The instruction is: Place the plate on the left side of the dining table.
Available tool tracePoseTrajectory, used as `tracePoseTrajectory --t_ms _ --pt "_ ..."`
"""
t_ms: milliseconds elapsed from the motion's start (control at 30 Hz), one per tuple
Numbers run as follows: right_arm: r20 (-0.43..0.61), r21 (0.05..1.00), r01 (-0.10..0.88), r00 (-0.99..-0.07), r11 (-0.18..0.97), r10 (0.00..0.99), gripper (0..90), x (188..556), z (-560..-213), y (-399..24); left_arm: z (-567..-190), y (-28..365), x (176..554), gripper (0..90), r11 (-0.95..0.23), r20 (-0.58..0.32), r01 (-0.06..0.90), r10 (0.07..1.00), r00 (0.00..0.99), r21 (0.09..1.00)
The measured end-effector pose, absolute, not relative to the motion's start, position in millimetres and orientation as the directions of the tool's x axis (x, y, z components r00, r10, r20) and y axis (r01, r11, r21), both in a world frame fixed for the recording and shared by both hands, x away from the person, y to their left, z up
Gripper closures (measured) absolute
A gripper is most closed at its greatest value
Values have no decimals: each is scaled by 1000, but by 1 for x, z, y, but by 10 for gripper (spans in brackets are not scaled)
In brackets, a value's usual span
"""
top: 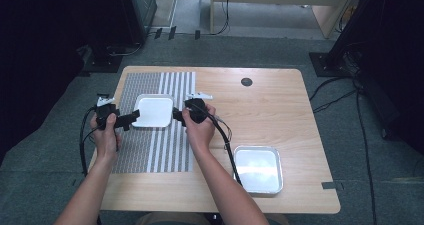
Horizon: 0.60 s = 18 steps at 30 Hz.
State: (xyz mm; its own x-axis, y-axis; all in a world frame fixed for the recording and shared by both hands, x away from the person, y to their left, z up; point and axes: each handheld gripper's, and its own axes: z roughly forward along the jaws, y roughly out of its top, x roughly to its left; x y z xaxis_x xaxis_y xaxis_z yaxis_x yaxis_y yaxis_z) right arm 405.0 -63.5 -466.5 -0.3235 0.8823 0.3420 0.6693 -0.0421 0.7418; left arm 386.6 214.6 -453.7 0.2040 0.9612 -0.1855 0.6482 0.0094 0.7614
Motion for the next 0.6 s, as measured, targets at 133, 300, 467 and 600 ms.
tracePoseTrajectory --t_ms 133,300,467,600 --pt "341 747 664 -323 -46 883 284 397 -464 -75 -453 208 379 144 -18 -170 657 960 222 754" --pt "343 743 667 -316 -50 885 284 389 -465 -92 -454 202 367 110 -40 -169 647 952 257 761" --pt "344 746 663 -308 -59 887 288 381 -465 -108 -459 197 355 99 -61 -164 657 947 275 751" --pt "351 741 668 -300 -67 887 288 372 -470 -122 -465 194 344 95 -77 -158 656 944 291 751"
